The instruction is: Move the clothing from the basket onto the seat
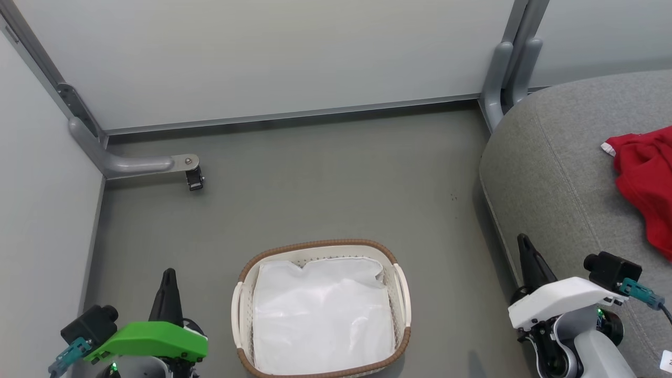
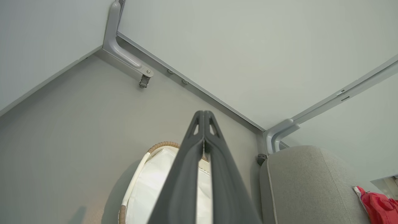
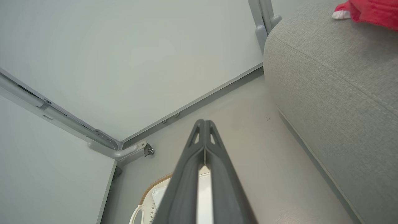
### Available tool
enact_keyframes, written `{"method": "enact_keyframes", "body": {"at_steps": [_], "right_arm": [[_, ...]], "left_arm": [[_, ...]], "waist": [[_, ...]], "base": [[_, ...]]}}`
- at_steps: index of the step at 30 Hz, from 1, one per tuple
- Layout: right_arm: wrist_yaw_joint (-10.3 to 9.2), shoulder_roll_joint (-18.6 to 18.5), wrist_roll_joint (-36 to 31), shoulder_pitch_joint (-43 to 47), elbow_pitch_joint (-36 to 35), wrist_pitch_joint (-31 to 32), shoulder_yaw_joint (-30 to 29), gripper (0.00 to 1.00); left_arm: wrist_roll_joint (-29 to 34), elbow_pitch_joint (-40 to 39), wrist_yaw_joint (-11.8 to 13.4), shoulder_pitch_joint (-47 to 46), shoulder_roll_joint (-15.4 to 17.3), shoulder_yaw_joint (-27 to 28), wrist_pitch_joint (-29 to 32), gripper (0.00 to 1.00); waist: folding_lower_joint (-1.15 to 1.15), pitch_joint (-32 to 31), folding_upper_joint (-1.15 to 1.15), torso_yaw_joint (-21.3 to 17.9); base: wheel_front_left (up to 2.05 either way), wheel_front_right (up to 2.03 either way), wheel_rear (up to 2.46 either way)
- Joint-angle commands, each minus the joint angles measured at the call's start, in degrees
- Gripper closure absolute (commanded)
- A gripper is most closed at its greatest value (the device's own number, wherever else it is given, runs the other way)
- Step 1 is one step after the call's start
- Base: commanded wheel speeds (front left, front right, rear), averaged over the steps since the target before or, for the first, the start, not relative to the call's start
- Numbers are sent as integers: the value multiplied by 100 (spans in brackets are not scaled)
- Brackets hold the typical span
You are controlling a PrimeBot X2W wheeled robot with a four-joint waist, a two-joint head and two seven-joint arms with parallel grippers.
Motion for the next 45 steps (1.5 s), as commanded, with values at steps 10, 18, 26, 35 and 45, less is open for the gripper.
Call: {"method": "enact_keyframes", "body": {"at_steps": [10,18,26,35,45], "right_arm": [[-1,-28,964,35,-222,228,-138,100],[-1,-32,1568,88,-305,380,-214,100],[-2,-35,2129,121,-379,517,-288,100],[-2,-39,2717,179,-457,665,-361,100],[-3,-43,3307,236,-536,811,-437,100]], "left_arm": [[-835,-186,-72,-105,18,160,235,100],[-1363,-247,-108,-120,20,252,388,100],[-1844,-312,-131,-135,23,328,526,100],[-2359,-370,-159,-150,25,417,676,100],[-2866,-434,-193,-165,28,497,821,100]], "waist": [[0,-34,0,10],[0,-61,0,18],[0,-87,0,26],[0,-117,0,35],[0,-150,0,45]], "base": [[0,0,0],[0,0,0],[0,0,0],[0,0,0],[0,0,0]]}}
